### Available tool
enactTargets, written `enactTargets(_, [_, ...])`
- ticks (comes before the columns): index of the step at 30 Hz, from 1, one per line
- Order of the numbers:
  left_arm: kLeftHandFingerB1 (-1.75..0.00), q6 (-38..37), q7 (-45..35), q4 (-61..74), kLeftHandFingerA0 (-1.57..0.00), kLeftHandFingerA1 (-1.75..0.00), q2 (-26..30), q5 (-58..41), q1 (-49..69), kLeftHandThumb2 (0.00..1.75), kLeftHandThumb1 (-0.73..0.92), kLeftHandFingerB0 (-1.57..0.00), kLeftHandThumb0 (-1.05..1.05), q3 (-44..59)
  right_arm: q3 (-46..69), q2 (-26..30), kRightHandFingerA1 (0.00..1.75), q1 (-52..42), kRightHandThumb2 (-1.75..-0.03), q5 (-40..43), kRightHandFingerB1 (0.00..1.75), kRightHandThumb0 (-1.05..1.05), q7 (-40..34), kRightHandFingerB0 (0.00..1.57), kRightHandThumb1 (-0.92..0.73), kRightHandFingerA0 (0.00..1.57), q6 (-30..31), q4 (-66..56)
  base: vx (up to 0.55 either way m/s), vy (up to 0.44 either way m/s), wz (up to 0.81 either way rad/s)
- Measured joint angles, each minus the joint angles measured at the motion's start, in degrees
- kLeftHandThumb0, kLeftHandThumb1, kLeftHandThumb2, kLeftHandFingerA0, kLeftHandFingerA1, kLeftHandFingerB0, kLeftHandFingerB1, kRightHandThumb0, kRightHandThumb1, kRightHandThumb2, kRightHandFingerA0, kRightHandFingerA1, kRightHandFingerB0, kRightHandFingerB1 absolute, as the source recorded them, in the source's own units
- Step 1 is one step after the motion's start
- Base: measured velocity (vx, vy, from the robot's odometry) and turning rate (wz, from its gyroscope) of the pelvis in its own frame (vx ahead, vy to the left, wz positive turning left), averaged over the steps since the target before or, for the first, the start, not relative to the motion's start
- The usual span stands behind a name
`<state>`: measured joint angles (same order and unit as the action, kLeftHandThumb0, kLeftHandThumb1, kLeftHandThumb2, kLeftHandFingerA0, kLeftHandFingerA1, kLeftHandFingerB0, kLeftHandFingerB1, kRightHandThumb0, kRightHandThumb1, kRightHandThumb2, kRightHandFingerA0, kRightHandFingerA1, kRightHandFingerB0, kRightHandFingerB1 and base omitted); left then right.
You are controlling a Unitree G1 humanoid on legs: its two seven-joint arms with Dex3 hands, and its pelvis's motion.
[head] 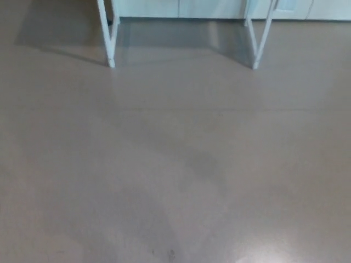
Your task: The robot walks towards a table in front, picks a shampoo with left hand and puts it in a small grey container
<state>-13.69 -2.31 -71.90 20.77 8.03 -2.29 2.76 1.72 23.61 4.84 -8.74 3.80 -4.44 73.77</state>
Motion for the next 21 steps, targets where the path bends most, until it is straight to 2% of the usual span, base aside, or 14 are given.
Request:
enactTargets(4, [-0.32,-0.6,0.1,0.4,-0.68,-0.43,0.8,0.0,0.9,0.59,0.62,-0.34,-0.26,-0.1,-1.2,0.0,0.47,-0.7,-0.6,-0.3,0.38,-0.29,0.4,0.46,-0.68,0.63,-0.7,-0.4,0.23,0.12,0.03])
enactTargets(7, [-0.32,-0.6,0.3,0.4,-0.63,-0.41,0.9,0.1,2.2,0.59,0.63,-0.34,-0.28,-1.0,-1.2,0.0,0.47,-1.6,-0.6,-0.2,0.39,-0.29,1.0,0.47,-0.7,0.63,-1.1,-0.8,0.24,-0.002,0.09])
enactTargets(9, [-0.32,-0.6,0.4,0.4,-0.65,-0.41,1.1,0.3,2.8,0.59,0.62,-0.35,-0.28,-1.5,-1.2,0.0,0.46,-2.1,-0.6,-0.1,0.38,-0.29,1.4,0.47,-0.7,0.62,-1.3,-1.0,0.25,-0.093,0.09])
enactTargets(12, [-0.32,-0.6,0.5,0.5,-0.7,-0.47,1.3,0.5,3.3,0.59,0.61,-0.36,-0.3,-2.3,-1.2,0.0,0.46,-2.9,-0.6,0.0,0.38,-0.3,2.0,0.46,-0.71,0.62,-1.5,-1.3,0.28,-0.19,0.16])
enactTargets(16, [-0.33,-0.6,0.7,0.8,-0.7,-0.46,1.2,0.8,3.0,0.59,0.62,-0.37,-0.29,-3.5,-1.2,0.0,0.47,-3.2,-0.6,0.0,0.39,-0.31,2.8,0.48,-0.7,0.65,-1.8,-1.3,0.36,-0.314,0.21])
enactTargets(17, [-0.33,-0.7,0.7,0.8,-0.66,-0.42,1.2,0.8,3.0,0.59,0.62,-0.37,-0.29,-3.5,-1.2,0.1,0.47,-3.2,-0.6,0.0,0.39,-0.31,2.8,0.48,-0.7,0.66,-1.8,-1.3,0.33,-0.165,0.14])
enactTargets(19, [-0.33,-1.2,0.7,1.0,-0.67,-0.45,1.2,0.8,3.0,0.62,0.64,-0.35,-0.3,-3.7,-1.2,0.3,0.47,-2.8,-0.6,0.0,0.39,-0.31,3.0,0.49,-0.69,0.67,-2.0,-1.4,0.27,-0.111,0.0])
enactTargets(21, [-0.32,-1.3,0.7,1.0,-0.67,-0.42,1.2,0.8,3.3,0.59,0.62,-0.36,-0.27,-4.0,-1.3,0.3,0.46,-2.9,-0.6,0.0,0.38,-0.31,3.1,0.48,-0.7,0.66,-2.0,-1.4,0.32,-0.087,-0.02])
